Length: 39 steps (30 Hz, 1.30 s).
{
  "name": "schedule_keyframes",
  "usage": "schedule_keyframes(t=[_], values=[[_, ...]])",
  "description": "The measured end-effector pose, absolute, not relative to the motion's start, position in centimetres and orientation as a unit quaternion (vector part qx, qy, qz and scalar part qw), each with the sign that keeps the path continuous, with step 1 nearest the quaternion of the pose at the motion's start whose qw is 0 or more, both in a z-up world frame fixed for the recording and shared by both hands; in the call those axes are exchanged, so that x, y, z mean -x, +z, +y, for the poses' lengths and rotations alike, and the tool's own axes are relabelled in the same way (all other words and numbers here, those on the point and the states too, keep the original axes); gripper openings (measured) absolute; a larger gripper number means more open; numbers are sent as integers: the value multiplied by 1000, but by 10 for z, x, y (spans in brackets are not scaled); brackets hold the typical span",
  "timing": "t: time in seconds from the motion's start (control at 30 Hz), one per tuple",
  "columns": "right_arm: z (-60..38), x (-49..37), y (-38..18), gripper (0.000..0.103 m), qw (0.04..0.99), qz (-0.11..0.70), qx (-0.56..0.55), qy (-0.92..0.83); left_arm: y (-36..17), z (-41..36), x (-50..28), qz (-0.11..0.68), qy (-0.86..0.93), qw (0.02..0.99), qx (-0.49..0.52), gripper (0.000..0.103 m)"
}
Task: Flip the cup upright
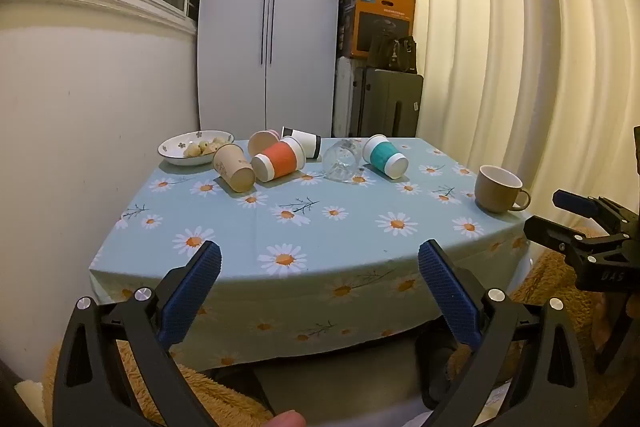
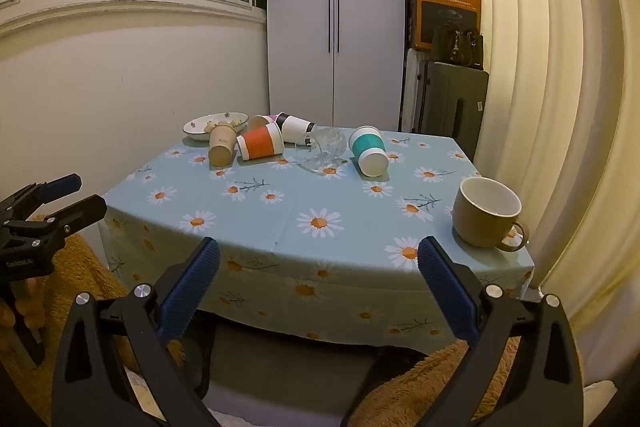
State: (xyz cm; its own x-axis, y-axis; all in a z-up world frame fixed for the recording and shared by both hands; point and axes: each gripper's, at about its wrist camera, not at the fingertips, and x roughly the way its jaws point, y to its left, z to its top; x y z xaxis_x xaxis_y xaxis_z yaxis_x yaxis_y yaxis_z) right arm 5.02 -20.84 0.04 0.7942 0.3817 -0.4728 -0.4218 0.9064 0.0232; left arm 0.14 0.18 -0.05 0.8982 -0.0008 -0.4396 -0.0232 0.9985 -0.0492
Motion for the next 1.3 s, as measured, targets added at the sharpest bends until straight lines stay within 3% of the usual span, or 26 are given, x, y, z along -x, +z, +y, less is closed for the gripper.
schedule_keyframes(t=[1.3], values=[[-207, -50, 0, 98, 945, 244, 46, 212, -2, 3, 0, 226, 6, 974, 24, 96]])
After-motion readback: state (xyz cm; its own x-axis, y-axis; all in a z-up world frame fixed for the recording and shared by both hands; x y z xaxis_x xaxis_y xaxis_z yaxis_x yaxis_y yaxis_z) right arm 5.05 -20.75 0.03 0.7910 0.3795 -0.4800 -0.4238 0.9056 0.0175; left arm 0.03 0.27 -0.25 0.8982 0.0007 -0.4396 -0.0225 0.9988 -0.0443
